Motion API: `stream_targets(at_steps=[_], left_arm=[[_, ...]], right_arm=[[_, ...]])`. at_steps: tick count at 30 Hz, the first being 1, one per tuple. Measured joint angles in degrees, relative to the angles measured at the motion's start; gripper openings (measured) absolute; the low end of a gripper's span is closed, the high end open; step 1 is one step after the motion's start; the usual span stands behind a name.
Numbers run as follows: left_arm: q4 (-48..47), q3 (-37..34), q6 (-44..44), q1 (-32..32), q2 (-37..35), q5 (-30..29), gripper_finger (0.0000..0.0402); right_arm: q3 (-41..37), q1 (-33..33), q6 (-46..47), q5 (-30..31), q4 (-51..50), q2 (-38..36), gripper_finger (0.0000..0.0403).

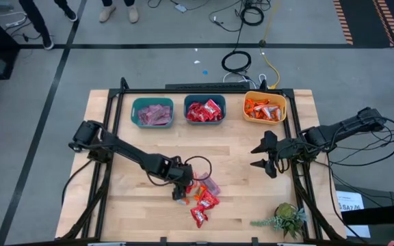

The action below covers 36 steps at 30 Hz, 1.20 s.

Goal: Sort candy
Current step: Put the red candy into the blue bin

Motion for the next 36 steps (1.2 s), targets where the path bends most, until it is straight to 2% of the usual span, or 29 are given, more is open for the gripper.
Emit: stream_targets(at_steps=[10,13,17,27,29,36], left_arm=[[1.0,0.3,-0.1,-0.1,3.0,0.3,0.0301],[1.0,0.2,-0.1,-0.1,3.1,0.3,0.0289],[1.0,0.2,-0.5,0.0,3.1,1.9,0.0243],[0.7,0.2,-0.5,0.0,2.2,4.1,0.0056],[0.6,0.1,-0.5,-0.1,1.5,4.0,0.004],[-3.4,-0.3,-0.4,0.4,-3.2,3.0,0.0025]], right_arm=[[0.0,0.0,-0.1,0.0,0.0,0.0,0.0254],[0.0,0.0,-0.2,0.0,0.0,0.0,0.0254],[0.0,0.0,-0.2,0.0,0.0,0.0,0.0254],[0.0,0.0,-0.6,0.0,0.0,0.0,0.0254],[0.0,0.0,-0.8,0.0,-0.1,0.0,0.0254],[0.0,0.0,-1.7,0.0,-0.1,0.0,0.0254]])
